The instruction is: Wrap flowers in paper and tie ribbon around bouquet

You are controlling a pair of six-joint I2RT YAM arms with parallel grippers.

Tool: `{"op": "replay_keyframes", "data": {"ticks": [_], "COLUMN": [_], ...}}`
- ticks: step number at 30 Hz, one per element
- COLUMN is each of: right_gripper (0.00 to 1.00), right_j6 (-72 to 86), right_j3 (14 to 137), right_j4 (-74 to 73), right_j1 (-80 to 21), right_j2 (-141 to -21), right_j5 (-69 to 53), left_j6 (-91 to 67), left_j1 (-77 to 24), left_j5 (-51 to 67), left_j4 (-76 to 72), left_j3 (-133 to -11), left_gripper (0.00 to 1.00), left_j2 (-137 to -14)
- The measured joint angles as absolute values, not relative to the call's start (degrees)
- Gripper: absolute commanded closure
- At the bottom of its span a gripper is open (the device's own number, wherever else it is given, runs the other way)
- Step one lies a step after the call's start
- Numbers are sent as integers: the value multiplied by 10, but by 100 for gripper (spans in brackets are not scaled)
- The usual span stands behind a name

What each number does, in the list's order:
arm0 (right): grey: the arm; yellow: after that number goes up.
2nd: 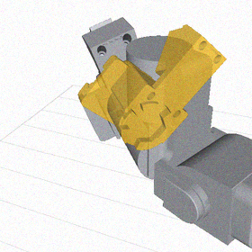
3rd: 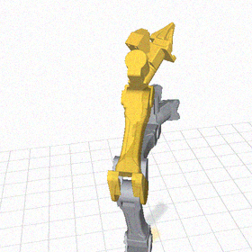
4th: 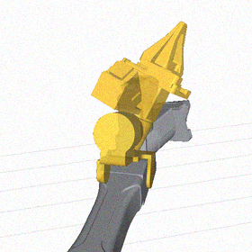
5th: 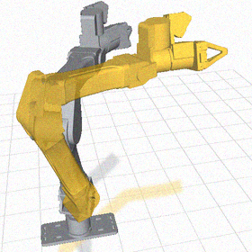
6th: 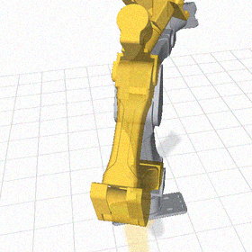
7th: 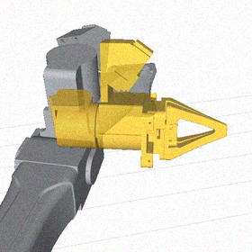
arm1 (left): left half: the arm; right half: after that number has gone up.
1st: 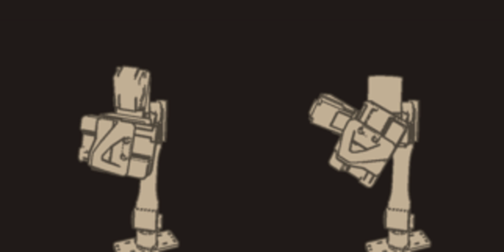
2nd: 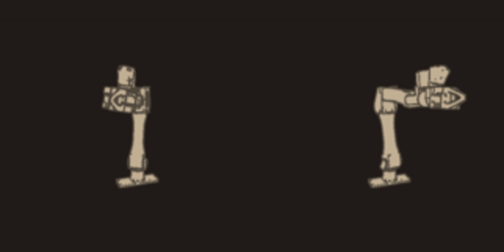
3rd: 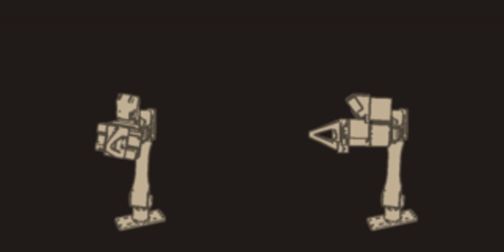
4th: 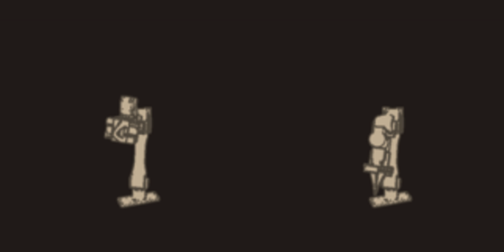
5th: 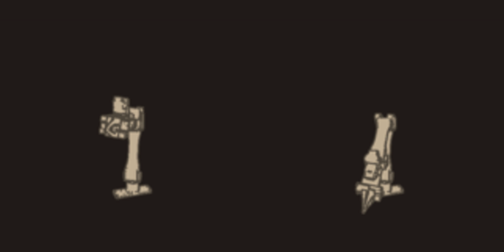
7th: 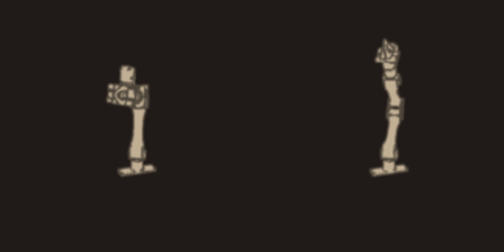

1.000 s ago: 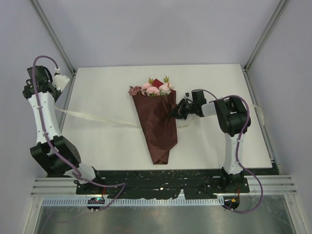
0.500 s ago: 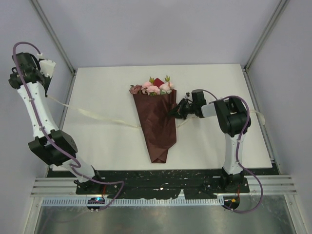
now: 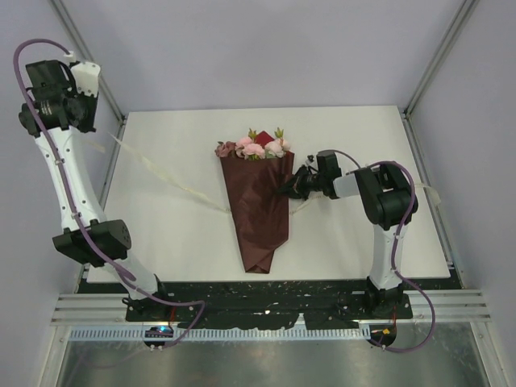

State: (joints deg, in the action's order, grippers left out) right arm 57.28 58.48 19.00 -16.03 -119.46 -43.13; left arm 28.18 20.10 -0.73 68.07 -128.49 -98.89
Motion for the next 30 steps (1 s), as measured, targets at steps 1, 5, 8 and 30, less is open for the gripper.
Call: {"op": "replay_keyframes", "data": {"ticks": [1, 5, 8, 30], "right_gripper": [94, 94, 94, 94], "right_j6": [570, 556, 550, 524], "right_j3": [585, 586, 586, 609], "right_j4": [189, 179, 176, 163], "right_j1": [-161, -162, -162, -161], "right_j2": [-1194, -1194, -1194, -1196], "right_j5": [-430, -427, -426, -442], "left_j6": [273, 226, 179, -24], "left_j1": [196, 164, 96, -435], "left_j5": [12, 135, 225, 500], "left_j4": [681, 680, 663, 397], "left_j3": [-1288, -1293, -1284, -1245], "left_gripper": [100, 100, 100, 100], "left_j2": [-989, -974, -951, -1126]}}
